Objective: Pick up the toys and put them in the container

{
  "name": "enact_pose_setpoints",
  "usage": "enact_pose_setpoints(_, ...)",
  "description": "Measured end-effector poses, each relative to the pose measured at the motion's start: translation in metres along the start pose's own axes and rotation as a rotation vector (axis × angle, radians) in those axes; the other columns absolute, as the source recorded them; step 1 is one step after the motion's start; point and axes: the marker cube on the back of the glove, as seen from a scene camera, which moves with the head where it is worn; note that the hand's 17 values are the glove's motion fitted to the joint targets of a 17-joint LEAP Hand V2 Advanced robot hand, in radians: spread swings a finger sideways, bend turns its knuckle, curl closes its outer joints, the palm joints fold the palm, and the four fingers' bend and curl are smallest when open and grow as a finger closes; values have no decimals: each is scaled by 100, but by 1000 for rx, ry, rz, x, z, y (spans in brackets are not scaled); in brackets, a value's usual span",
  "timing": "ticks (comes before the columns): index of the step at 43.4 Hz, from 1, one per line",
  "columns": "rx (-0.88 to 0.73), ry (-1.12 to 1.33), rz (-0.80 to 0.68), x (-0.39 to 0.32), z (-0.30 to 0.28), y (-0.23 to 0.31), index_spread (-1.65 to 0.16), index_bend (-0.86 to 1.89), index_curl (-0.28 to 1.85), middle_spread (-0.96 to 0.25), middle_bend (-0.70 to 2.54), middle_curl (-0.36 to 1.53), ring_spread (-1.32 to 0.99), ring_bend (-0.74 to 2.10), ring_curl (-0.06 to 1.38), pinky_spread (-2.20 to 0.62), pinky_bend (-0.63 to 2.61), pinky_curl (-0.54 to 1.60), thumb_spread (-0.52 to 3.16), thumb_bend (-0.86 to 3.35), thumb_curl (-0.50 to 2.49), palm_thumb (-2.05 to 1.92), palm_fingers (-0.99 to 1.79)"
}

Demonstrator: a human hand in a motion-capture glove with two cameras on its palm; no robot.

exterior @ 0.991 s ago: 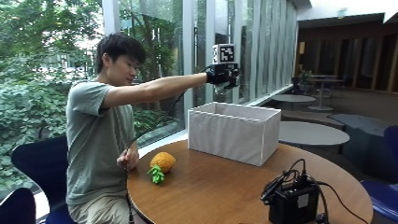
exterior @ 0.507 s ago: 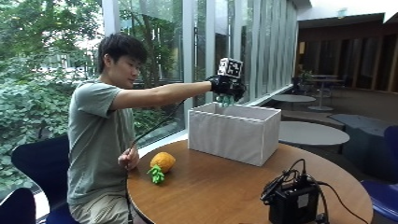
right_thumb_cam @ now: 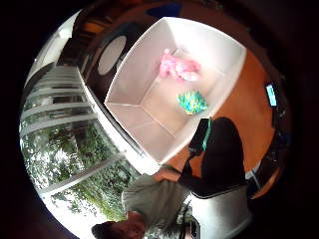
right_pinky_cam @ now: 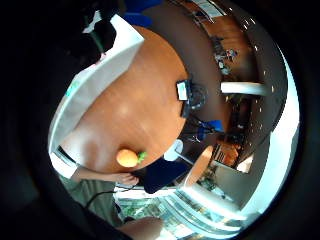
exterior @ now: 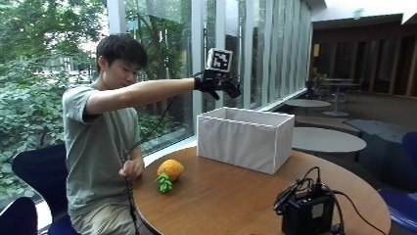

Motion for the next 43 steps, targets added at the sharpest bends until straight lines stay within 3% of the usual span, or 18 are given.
enact_pose_setpoints(3,1,-49,75,27,0,20,-18,10,46,-12,39,70,-28,82,56,-12,112,46,130,15,93,14,-14)
enact_pose_setpoints(7,-20,-101,-44,72,11,71,-17,10,43,-11,37,68,-26,79,54,-11,109,43,136,14,86,9,-12)
enact_pose_setpoints(12,-50,73,14,139,54,115,-17,9,39,-11,38,67,-24,76,53,-10,106,41,141,11,78,4,-9)
enact_pose_setpoints(16,-59,29,-182,169,93,146,-18,10,37,-11,41,67,-24,78,53,-9,103,40,143,10,72,3,-4)
enact_pose_setpoints(19,-78,74,-36,195,136,151,-18,13,36,-11,38,65,-21,77,52,-7,102,39,143,8,69,1,-7)
enact_pose_setpoints(23,-111,128,-112,213,194,162,-19,14,36,-9,29,62,-17,70,51,-5,103,39,142,4,63,-2,-14)
enact_pose_setpoints(28,-172,30,-4,186,264,169,-19,14,35,-7,20,58,-12,63,48,-3,102,38,136,-2,56,-4,-16)
enact_pose_setpoints(33,-216,-31,22,173,319,172,-21,16,36,-7,18,55,-14,71,48,-7,103,38,130,-4,51,-4,6)
enact_pose_setpoints(36,-95,-38,1,167,333,172,-23,13,34,-9,25,57,-18,77,49,-12,105,37,128,-3,49,-1,19)
enact_pose_setpoints(39,38,-7,-9,167,337,170,-24,12,31,-16,36,58,-25,92,48,-23,108,34,126,-1,49,4,64)
enact_pose_setpoints(43,157,-49,-33,171,340,162,-25,19,34,-20,31,58,-30,105,52,-28,110,37,129,3,49,13,77)
